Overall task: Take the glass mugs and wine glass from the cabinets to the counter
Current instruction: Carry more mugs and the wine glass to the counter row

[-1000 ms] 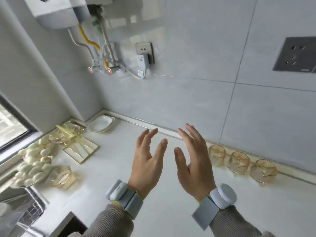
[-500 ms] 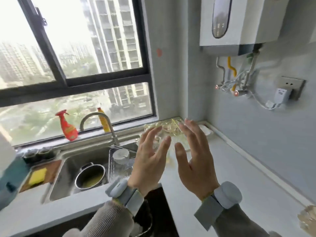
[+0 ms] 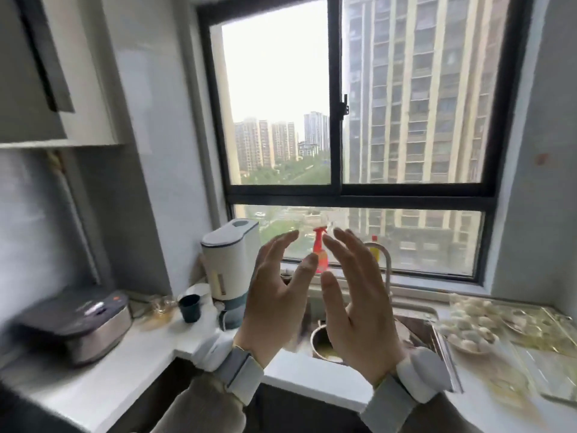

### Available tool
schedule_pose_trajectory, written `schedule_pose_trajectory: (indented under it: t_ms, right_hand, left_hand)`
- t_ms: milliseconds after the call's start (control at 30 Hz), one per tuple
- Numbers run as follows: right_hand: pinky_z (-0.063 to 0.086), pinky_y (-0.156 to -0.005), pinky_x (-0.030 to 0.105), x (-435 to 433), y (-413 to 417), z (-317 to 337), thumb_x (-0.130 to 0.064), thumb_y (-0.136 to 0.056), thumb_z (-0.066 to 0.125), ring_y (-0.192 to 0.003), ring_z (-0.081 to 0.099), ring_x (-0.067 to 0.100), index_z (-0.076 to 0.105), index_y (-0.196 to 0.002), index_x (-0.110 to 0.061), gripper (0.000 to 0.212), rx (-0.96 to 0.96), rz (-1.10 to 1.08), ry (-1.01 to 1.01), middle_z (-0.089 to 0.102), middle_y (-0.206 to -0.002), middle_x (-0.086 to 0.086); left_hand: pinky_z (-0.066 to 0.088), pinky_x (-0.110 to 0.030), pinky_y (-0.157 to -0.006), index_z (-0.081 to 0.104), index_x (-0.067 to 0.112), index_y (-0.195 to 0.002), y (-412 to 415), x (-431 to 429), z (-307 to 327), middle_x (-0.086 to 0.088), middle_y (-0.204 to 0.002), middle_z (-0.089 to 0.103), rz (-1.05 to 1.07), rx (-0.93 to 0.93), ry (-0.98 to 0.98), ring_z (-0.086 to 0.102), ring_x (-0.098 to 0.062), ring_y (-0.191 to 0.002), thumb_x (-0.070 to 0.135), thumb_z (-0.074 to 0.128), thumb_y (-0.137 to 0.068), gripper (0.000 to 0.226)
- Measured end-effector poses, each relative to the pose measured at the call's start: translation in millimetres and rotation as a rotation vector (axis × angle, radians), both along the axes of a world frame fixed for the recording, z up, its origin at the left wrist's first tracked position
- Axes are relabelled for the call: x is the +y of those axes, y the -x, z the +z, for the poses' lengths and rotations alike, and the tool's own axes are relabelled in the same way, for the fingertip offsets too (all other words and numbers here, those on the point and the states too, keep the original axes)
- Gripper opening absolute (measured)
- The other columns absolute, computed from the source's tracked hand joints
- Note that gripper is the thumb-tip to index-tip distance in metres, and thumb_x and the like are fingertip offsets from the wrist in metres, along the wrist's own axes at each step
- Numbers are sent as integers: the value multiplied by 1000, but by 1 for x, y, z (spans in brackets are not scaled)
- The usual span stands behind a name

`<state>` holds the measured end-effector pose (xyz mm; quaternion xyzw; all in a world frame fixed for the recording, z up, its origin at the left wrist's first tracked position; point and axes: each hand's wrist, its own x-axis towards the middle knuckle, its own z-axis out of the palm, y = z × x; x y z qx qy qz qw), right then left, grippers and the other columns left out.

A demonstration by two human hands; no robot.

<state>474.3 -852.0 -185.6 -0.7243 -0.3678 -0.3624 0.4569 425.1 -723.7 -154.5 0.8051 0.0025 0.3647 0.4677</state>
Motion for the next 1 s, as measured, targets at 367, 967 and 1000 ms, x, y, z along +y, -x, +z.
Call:
schedule_pose_trajectory:
  t_ms: [367, 967, 1000]
  right_hand:
    - [33, -120, 34, 273, 99, 70, -38, -106, 39, -154, 31, 15, 47, -151, -22, 48, -154, 400, -9, 40, -161, -5]
    - [33, -119, 26, 573, 208, 95, -37, -104, 41, -148, 38, 11, 48, -149, -24, 48, -112, 866, -155, 40, -155, -17]
    - [30, -118, 19, 588, 212, 96, -36, -103, 41, -148, 37, 8, 48, -149, -25, 48, -102, 889, -153, 39, -155, -18]
  left_hand:
    - [33, -18, -110, 50, 53, -133, 161, 249, 59, 34, -139, 45, 319, -91, -16, 37, 24, -127, 72, 51, -80, 56]
    - [31, -8, -100, 51, 43, -138, 339, 500, 91, 26, -139, 47, 804, -88, -99, 40, 18, -127, 35, 62, -98, 42]
    - [31, -9, -101, 51, 42, -139, 342, 511, 93, 28, -139, 47, 832, -92, -109, 41, 17, -128, 38, 62, -98, 42]
